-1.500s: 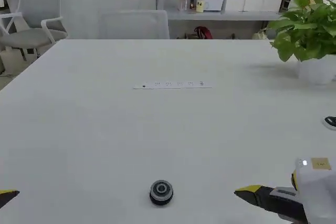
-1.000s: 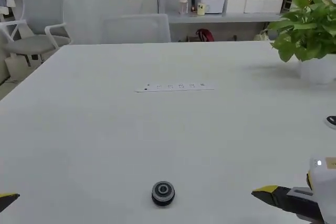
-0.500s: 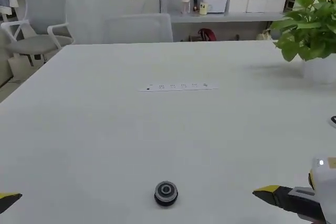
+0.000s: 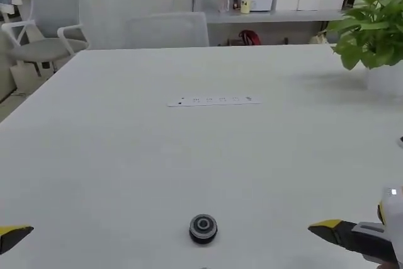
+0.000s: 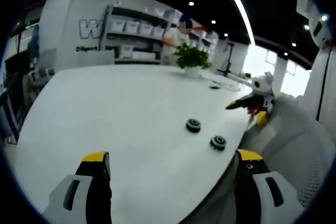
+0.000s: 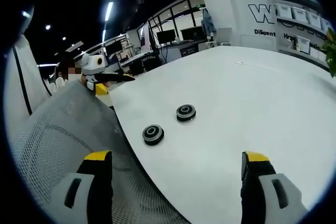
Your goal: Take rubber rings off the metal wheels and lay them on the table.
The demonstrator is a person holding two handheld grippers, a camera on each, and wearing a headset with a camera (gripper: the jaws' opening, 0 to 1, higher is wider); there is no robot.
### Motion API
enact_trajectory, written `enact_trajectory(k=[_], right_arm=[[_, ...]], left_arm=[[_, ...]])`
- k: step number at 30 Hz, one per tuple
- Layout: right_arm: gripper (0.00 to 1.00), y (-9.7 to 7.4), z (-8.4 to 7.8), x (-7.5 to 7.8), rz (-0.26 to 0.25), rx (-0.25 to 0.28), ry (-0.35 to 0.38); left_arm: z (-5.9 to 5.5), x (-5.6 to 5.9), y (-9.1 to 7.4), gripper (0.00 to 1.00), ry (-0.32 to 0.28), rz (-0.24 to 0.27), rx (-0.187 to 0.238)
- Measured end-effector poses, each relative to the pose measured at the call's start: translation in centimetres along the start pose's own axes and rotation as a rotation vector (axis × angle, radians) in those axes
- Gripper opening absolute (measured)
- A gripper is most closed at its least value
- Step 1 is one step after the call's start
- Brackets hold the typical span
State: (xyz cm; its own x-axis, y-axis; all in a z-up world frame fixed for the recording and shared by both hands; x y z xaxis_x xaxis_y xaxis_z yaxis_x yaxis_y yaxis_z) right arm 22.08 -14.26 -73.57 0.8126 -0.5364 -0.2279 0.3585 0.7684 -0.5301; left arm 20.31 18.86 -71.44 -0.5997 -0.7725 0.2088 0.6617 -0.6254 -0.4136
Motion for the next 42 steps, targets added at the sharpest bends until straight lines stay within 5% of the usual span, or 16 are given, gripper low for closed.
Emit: enact_trajectory(k=[5,17,42], right_arm=[[1.00,-0.2,0.3,0.0,0.001,0.009,0.003],[1.00,-0.7,0.6,0.3,-0.008,0.005,-0.020],[0.97,-0.4,3.9,0.0,0.042,0.064,-0.122]], left_arm=[[0.1,0.2,-0.2,1.00,0.040,-0.004,-0.032],[2.4,1.9,-0.9,1.00,0.118,-0.020,-0.022],[8.6,6.3,-0.8,1.00,0.307,-0.102,-0.003]])
Point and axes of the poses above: the centre of the closed fingertips' face, and the gripper's own axes: y roughly forward along the fingers, x roughly to its right, z roughly out of its top, the point moved 5 cm from there along -y, roughly backward along the fingers, and after that the axes turned 1 degree about -x, right-handed, at the moved point
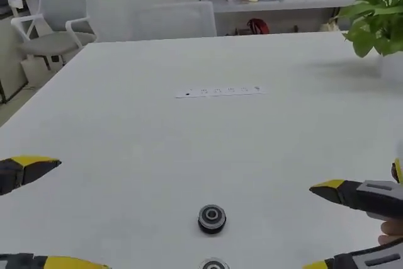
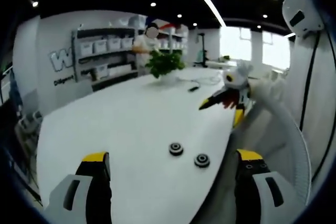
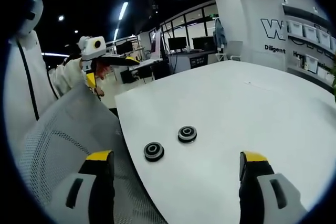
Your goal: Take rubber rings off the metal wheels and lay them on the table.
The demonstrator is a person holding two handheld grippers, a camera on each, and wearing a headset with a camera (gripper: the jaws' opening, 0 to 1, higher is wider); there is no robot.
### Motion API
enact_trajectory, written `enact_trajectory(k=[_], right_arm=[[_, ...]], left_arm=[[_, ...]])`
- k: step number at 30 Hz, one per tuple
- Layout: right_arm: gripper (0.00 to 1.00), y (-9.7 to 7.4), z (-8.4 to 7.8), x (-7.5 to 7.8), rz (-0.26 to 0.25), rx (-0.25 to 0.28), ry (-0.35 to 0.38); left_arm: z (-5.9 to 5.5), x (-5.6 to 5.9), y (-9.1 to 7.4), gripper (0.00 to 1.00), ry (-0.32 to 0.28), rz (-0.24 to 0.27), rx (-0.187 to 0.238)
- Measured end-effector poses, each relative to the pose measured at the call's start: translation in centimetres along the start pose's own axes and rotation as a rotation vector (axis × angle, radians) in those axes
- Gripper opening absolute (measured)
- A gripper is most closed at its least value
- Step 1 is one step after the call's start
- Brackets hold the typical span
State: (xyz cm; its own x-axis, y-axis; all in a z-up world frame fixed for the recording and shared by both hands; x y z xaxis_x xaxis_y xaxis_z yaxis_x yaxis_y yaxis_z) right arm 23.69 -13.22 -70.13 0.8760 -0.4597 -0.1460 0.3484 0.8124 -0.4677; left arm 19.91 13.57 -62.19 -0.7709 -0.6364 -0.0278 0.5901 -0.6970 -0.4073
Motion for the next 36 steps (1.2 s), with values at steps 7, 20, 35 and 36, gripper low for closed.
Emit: enact_trajectory(k=[7,20,35,36], right_arm=[[0.92,1.1,0.3,-0.7,0.050,0.030,-0.010],[0.80,2.6,1.0,-1.2,0.111,0.045,-0.045],[0.66,3.8,2.4,-1.4,0.192,0.011,-0.169],[0.66,3.9,2.5,-1.4,0.194,0.008,-0.175]], left_arm=[[1.3,0.3,0.9,1.00,0.038,-0.032,0.029],[4.1,1.8,3.0,0.96,0.148,-0.114,0.056],[7.1,3.9,6.4,0.89,0.263,-0.235,0.108],[7.2,3.9,6.7,0.89,0.265,-0.246,0.109]])
Point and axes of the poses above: the centre of the closed fingertips' face, and the gripper's own axes: y roughly forward along the fingers, x roughly to its right, z roughly out of its top, the point moved 5 cm from there along -y, roughly backward along the fingers, and after that the axes turned 1 degree about -x, right-handed, at the moved point
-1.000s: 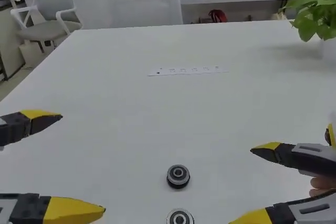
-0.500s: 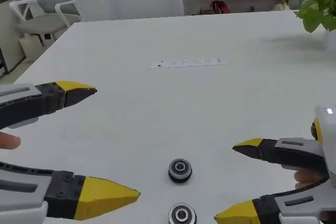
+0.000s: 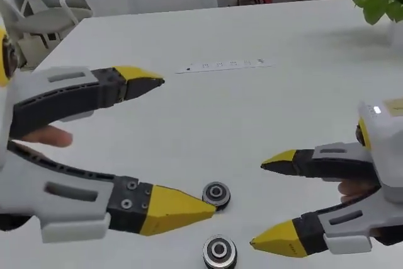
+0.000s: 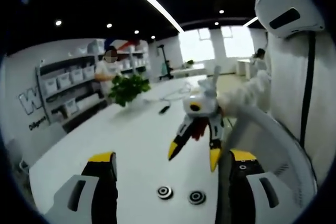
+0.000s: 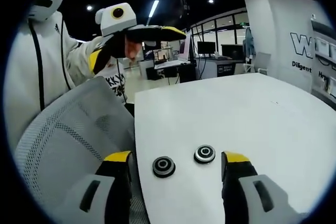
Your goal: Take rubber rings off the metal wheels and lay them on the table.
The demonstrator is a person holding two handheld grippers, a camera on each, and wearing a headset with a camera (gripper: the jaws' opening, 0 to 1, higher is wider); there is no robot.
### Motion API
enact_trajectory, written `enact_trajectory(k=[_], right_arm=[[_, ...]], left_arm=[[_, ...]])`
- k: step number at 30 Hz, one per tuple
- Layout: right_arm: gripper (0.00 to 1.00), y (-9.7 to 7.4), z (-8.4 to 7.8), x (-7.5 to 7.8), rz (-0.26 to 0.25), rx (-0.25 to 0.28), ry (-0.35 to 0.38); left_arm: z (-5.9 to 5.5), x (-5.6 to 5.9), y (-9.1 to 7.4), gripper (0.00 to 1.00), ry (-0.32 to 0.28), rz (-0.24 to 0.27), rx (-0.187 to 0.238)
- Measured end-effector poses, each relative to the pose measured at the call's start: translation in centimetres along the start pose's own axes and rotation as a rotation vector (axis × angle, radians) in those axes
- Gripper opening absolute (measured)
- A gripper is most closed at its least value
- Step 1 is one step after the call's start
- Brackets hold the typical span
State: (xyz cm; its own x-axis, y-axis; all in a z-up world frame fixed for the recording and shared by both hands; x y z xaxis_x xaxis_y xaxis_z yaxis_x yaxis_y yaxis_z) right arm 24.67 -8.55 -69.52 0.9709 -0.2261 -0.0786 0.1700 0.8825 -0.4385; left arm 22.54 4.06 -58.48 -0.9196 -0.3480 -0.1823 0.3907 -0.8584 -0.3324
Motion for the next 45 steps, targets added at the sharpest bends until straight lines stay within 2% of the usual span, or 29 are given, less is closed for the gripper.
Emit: enact_trajectory(k=[3,6,8,13,17,20,24,29,31,33,36,39,40,43,45], right_arm=[[0.65,0.3,0.3,0.2,0.012,-0.006,-0.007],[0.64,0.8,0.5,0.3,0.023,-0.012,-0.018],[0.63,1.2,0.4,0.3,0.032,-0.014,-0.020],[0.61,2.6,-0.3,-0.1,0.062,-0.037,-0.016],[0.59,3.4,-0.9,-0.6,0.084,-0.045,-0.009],[0.57,4.1,-1.7,-0.9,0.100,-0.058,0.003],[0.54,4.6,-2.6,-1.4,0.118,-0.080,0.009],[0.50,4.8,-3.4,-1.3,0.123,-0.091,0.027],[0.48,5.0,-3.6,-1.4,0.124,-0.095,0.027],[0.48,5.2,-4.1,-1.5,0.126,-0.107,0.028],[0.46,5.3,-4.6,-1.5,0.128,-0.115,0.030],[0.42,5.4,-5.1,-1.7,0.131,-0.118,0.040],[0.41,5.4,-5.2,-1.7,0.132,-0.121,0.042],[0.40,5.5,-5.4,-1.7,0.135,-0.130,0.046],[0.39,5.6,-5.5,-1.7,0.133,-0.126,0.055]], left_arm=[[-0.1,0.1,0.8,0.89,-0.021,-0.045,0.023],[-0.7,0.1,1.5,0.88,-0.003,-0.076,0.000],[-1.1,0.0,2.1,0.88,0.005,-0.089,0.000],[-3.4,-0.2,3.3,0.83,-0.035,-0.107,-0.007],[-5.0,0.0,4.0,0.80,-0.076,-0.130,0.007],[-6.1,0.4,4.6,0.78,-0.158,-0.147,0.033],[-8.0,0.6,5.0,0.73,-0.153,-0.126,0.001],[-9.9,1.4,5.2,0.68,-0.152,-0.142,-0.045],[-10.4,1.5,5.3,0.65,-0.154,-0.146,-0.050],[-10.9,1.8,5.4,0.62,-0.202,-0.161,-0.043],[-11.3,1.7,5.4,0.60,-0.198,-0.147,-0.042],[-11.8,1.5,5.5,0.54,-0.207,-0.142,-0.026],[-12.2,1.7,5.6,0.52,-0.220,-0.158,-0.037],[-12.9,2.1,5.8,0.50,-0.201,-0.168,-0.054],[-13.2,2.3,6.0,0.48,-0.210,-0.178,-0.062]])
Point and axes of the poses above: the centre of the closed fingertips' face, and the gripper's own axes: y roughly forward along the fingers, x roughly to its right, z roughly out of its top, the point moved 5 cm from there along -y, roughly backward along the fingers, and after that the axes turned 1 degree about -x, right-handed, at the moved point
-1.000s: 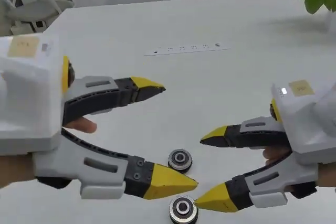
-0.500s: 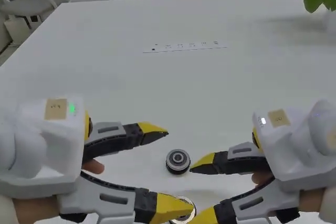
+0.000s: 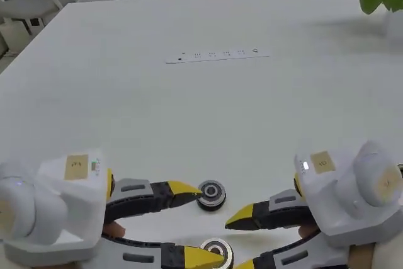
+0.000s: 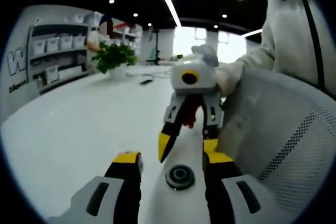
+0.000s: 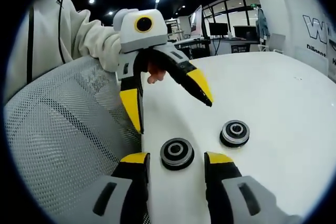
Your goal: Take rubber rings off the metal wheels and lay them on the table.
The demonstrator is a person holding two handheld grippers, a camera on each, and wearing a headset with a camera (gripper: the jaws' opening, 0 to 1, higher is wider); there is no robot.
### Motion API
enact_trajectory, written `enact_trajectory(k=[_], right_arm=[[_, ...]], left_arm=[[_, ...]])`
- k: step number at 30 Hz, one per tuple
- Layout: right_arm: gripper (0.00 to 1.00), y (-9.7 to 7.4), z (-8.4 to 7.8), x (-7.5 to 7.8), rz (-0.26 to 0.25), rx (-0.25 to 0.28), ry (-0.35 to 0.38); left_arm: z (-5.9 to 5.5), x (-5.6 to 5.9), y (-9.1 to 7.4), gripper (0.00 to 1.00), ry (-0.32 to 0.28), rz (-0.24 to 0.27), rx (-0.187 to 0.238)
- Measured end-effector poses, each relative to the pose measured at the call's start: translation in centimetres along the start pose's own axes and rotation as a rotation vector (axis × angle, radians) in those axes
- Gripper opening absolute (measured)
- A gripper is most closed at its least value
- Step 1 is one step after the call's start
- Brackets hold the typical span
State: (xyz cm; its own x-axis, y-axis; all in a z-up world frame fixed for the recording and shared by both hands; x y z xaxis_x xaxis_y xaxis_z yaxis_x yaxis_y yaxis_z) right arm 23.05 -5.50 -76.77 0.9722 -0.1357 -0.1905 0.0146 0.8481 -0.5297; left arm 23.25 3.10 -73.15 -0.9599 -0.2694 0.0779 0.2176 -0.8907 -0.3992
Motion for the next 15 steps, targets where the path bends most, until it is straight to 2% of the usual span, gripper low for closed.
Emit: enact_trajectory(k=[4,8,12,15], right_arm=[[0.35,0.2,-0.5,-0.1,-0.001,-0.017,0.006],[0.32,0.3,-0.7,-0.2,0.003,-0.022,0.003],[0.29,0.4,-0.7,-0.2,0.002,-0.018,0.005],[0.28,0.4,-0.8,-0.1,0.001,-0.020,0.005]], left_arm=[[-0.6,0.4,0.4,0.39,0.007,-0.014,-0.024],[-1.0,0.7,0.8,0.36,0.009,-0.023,-0.037],[-1.6,0.5,1.2,0.29,0.007,-0.009,-0.051],[-2.0,0.4,1.4,0.28,0.000,-0.002,-0.060]])
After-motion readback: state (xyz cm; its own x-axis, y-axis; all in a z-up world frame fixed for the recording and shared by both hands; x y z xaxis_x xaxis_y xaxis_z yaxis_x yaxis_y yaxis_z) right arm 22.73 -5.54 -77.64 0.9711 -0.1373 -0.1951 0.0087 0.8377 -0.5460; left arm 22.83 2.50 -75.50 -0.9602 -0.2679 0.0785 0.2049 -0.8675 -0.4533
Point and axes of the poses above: the centre of the closed fingertips' face, and the gripper's own axes: y roughly forward along the fingers, x roughly to its right, z roughly out of its top, the point moved 5 cm from there along -y, roughly backward along the fingers, and after that the axes turned 1 degree about -x, right-handed, at the moved point
